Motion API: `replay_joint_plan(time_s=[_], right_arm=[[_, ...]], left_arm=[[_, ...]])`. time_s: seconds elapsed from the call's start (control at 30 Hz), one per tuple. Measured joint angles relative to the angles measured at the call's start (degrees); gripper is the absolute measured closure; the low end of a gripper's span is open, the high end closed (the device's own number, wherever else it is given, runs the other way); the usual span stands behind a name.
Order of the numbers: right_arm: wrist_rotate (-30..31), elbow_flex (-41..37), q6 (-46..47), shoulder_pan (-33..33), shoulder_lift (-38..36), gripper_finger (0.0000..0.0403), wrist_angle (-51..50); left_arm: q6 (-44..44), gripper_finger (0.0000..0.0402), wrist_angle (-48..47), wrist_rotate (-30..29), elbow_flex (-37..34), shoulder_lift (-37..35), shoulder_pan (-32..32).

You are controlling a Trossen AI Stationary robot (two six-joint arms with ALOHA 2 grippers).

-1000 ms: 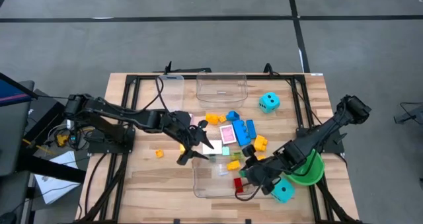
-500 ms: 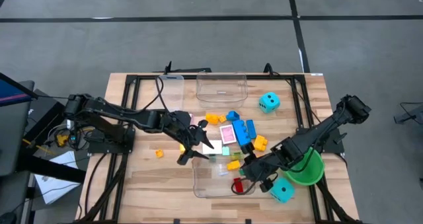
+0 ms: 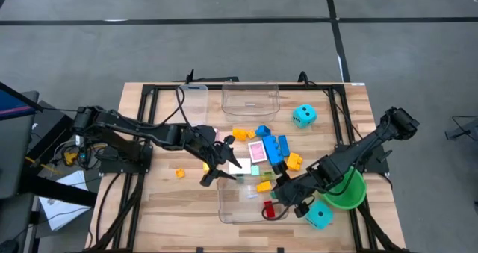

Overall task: Pick & Place Toys
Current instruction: Put the green game piece into the bottom transparent bin, then put the light blue die into the top transparent bin

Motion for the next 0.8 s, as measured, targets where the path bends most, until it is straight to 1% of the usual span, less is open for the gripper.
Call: replay_joint_plan(time_s=[0.57, 0.8], right_arm=[[0.5, 0.0, 0.6, 0.0, 0.0, 0.0254, 0.0], [1.4, 0.0, 0.6, 0.0, 0.0, 0.025, 0.0]], left_arm=[[0.0, 0.0208, 0.0, 0.0, 0.0, 0.0, 0.0], [0.0, 0.0208, 0.0, 0.2, 0.0, 0.0, 0.0]])
